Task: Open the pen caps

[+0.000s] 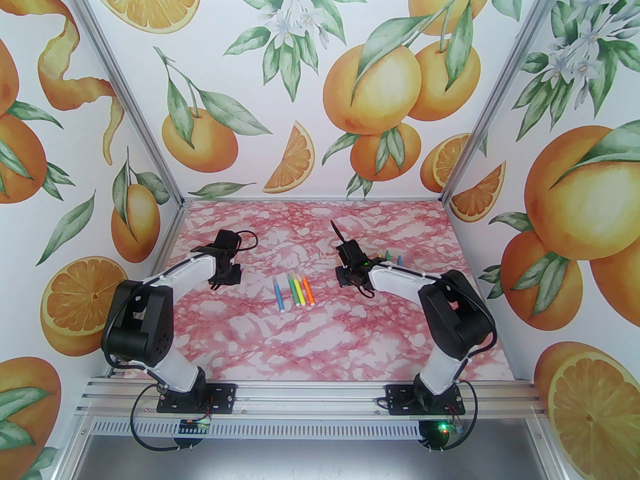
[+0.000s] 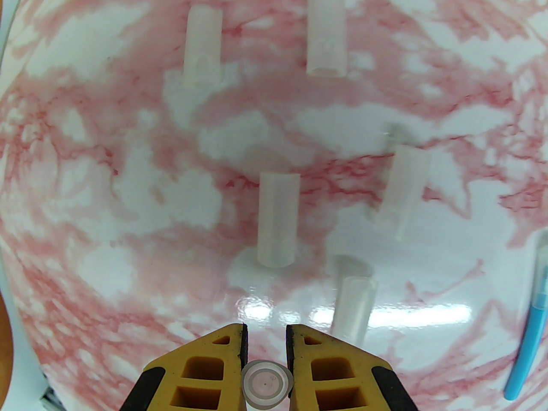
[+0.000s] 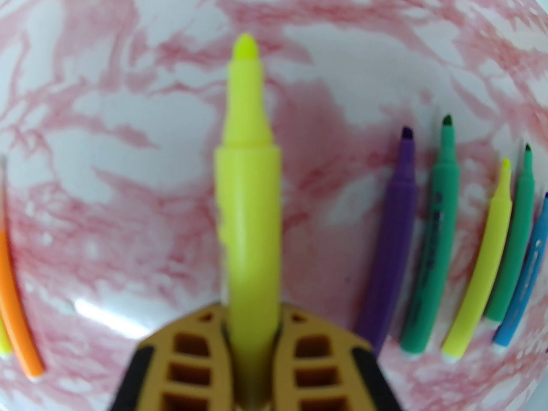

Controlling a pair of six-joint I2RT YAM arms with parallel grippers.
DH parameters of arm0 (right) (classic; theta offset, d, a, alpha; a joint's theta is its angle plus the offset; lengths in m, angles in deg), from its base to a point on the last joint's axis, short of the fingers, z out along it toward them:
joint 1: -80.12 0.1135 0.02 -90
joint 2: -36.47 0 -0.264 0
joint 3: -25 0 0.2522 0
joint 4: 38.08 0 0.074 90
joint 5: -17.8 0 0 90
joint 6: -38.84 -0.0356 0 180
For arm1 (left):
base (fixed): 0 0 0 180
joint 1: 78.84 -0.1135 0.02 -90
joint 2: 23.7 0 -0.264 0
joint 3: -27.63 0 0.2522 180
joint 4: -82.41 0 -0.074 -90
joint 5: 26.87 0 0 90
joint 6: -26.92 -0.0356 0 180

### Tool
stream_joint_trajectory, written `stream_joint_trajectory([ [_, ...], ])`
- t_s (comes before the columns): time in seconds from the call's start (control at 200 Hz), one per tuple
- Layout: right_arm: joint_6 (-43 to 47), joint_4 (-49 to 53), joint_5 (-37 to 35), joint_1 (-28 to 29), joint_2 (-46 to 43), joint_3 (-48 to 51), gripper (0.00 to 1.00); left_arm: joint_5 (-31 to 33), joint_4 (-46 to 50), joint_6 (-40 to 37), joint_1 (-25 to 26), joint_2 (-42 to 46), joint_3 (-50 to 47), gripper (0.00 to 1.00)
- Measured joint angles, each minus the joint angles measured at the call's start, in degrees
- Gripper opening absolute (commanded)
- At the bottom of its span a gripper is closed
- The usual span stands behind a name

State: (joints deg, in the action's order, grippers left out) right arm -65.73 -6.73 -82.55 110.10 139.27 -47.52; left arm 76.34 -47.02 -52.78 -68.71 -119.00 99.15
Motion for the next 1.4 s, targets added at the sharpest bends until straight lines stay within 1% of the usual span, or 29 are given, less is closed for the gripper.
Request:
stream_joint_trajectory([
  [0.13,-0.28,0.79,-0.31,-0.02,1.7,-0.5,0.0,0.39,0.5,-0.17,-0.11,-1.88,0.22,0.01],
  [0.335,-1.09,1.18,-0.44,-0.74,2.01,-0.66,0.0,0.31,1.16,-0.24,-0.11,-4.17,0.22,0.02],
  [0.675,-2.19,1.46,-0.15,-2.01,3.1,-1.86,0.0,0.28,2.23,-0.44,-0.11,-5.92,1.4,0.07],
  [0.866,-2.64,1.81,0.13,-2.27,3.3,-2.23,0.08,0.28,2.25,-0.46,-0.11,-5.95,1.4,0.14],
  [1.101,-3.19,1.92,0.28,-2.36,3.32,-2.32,0.16,0.26,2.32,-0.48,-0.11,-6.05,1.51,0.18],
  [1.401,-3.28,2.23,0.28,-2.54,3.32,-2.32,0.22,0.31,2.45,-0.96,-0.11,-6.32,1.68,0.24],
])
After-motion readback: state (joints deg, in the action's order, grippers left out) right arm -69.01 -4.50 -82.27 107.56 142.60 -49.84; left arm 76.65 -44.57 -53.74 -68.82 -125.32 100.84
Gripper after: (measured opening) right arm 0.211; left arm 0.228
